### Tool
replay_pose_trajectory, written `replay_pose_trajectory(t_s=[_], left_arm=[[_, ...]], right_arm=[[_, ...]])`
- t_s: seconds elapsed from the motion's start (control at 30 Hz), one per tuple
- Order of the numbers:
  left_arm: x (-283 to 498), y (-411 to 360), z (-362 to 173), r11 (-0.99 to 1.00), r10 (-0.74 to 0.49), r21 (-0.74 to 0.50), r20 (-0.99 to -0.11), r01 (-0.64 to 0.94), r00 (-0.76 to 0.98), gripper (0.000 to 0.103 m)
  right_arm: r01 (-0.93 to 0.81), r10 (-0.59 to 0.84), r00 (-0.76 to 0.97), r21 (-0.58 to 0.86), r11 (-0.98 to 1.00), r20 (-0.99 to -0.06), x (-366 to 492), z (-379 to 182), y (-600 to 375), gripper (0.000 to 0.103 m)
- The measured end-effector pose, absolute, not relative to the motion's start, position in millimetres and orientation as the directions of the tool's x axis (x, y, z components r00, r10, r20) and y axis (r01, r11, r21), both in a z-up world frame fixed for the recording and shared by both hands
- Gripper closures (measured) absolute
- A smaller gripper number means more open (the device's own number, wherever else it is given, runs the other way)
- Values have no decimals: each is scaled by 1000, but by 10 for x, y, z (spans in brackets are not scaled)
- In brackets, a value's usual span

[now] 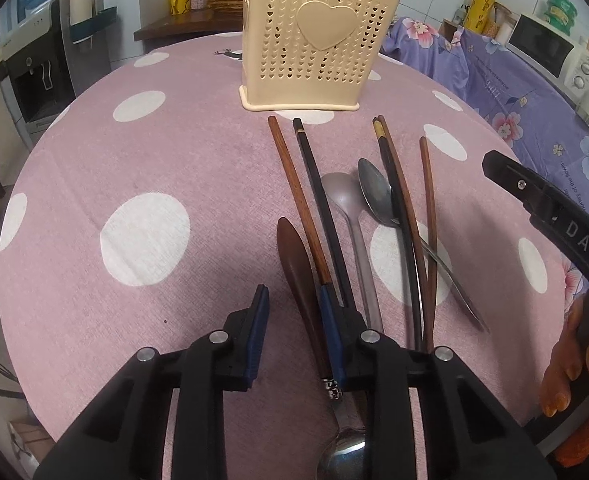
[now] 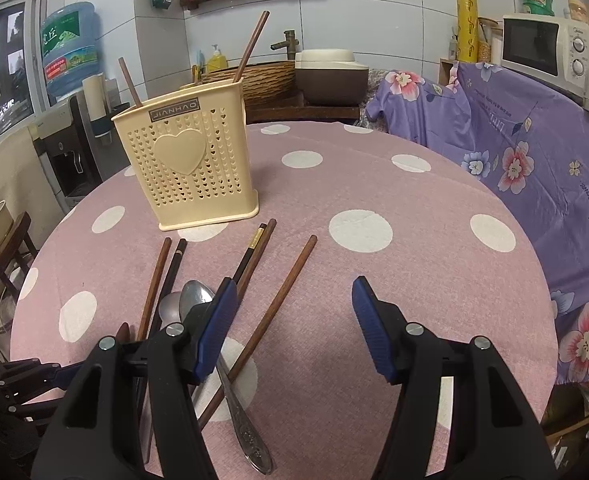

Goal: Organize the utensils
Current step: 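Grasp the wooden-handled spoon with the left tool while the right tool grasps a brown chopstick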

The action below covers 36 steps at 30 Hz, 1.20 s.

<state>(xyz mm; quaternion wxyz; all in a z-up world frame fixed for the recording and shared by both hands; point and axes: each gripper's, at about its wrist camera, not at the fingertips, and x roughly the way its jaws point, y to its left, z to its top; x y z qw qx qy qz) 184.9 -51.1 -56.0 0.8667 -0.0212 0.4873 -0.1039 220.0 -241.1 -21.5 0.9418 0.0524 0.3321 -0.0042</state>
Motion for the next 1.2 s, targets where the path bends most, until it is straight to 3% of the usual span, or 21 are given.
replay_pose_trajectory(t_s=[0.1, 0.37, 0.63, 0.7, 0.87, 1.2], left_arm=[[1869, -532, -569, 980, -186, -120, -837, 160, 514, 84], [2018, -454, -572, 977, -195, -122, -833, 172, 517, 89], [2170, -244, -574, 981, -192, -152, -835, 119, 515, 89], [2162, -242, -573, 980, -197, -158, -834, 118, 515, 89], [2149, -231, -575, 979, -202, -160, -832, 126, 517, 89], [2179, -210, -570, 977, -214, -174, -833, 127, 510, 89]], right_arm=[[44, 29, 778, 101, 994, -627, 2213, -224, -2403, 43], [-9, 87, 733, 118, 993, -675, 2454, -268, -2295, 43], [-29, 85, 616, 85, 996, -783, 2883, -514, -2053, 70], [-22, 73, 596, 75, 997, -800, 2947, -577, -2030, 72], [0, 44, 586, 54, 999, -809, 2983, -590, -2088, 72], [9, 137, 579, 174, 985, -804, 3181, -543, -2151, 73]])
